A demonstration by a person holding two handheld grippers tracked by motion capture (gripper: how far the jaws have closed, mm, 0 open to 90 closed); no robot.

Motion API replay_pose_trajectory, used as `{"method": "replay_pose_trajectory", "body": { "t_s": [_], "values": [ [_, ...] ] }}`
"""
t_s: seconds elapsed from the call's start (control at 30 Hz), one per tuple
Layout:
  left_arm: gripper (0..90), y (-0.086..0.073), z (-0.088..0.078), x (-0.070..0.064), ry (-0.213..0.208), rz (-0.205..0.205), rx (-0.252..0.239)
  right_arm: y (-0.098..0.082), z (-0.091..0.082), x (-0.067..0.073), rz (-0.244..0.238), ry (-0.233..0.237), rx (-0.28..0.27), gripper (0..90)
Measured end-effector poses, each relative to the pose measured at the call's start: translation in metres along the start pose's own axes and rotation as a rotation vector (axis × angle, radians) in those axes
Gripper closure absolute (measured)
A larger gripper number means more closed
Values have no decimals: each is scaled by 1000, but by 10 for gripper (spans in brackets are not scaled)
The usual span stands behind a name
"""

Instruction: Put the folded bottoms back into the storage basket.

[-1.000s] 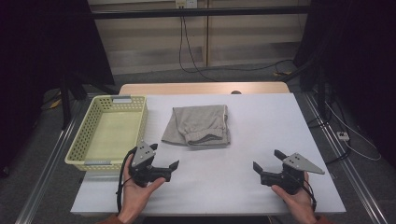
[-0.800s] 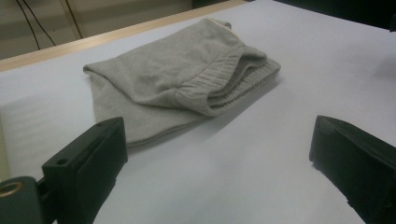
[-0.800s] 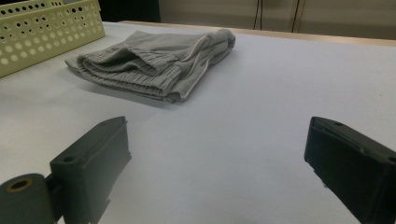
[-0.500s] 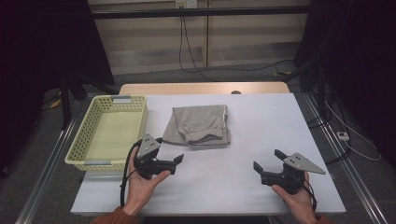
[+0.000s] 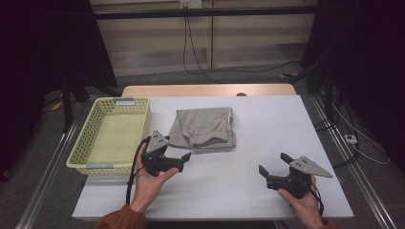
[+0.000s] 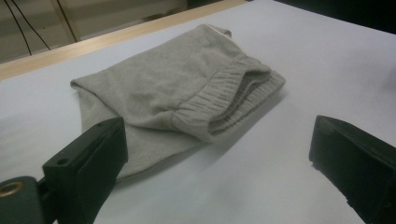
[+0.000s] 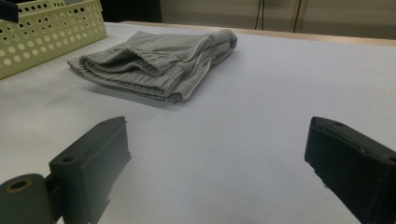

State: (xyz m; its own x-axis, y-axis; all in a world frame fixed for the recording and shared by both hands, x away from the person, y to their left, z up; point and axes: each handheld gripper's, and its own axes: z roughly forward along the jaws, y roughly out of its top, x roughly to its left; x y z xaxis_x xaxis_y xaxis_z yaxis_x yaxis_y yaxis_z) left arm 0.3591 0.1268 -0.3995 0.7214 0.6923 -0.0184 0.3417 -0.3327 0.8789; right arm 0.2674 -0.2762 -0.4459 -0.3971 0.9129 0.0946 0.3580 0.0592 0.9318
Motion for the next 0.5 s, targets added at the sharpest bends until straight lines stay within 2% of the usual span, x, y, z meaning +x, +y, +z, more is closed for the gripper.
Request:
{"method": "replay_pose_trajectory", "body": {
  "t_s": [0.17, 0.27, 0.5],
  "values": [
    [46, 12, 6, 3, 16, -3, -10, 0, 0, 0, 3, 0, -1, 62],
    [47, 16, 9, 4, 10, -5, -11, 0, 0, 0, -1, 1, -2, 62],
    [47, 21, 23, 11, 4, -39, 1, 0, 0, -1, 3, 2, 3, 61]
  ]
}}
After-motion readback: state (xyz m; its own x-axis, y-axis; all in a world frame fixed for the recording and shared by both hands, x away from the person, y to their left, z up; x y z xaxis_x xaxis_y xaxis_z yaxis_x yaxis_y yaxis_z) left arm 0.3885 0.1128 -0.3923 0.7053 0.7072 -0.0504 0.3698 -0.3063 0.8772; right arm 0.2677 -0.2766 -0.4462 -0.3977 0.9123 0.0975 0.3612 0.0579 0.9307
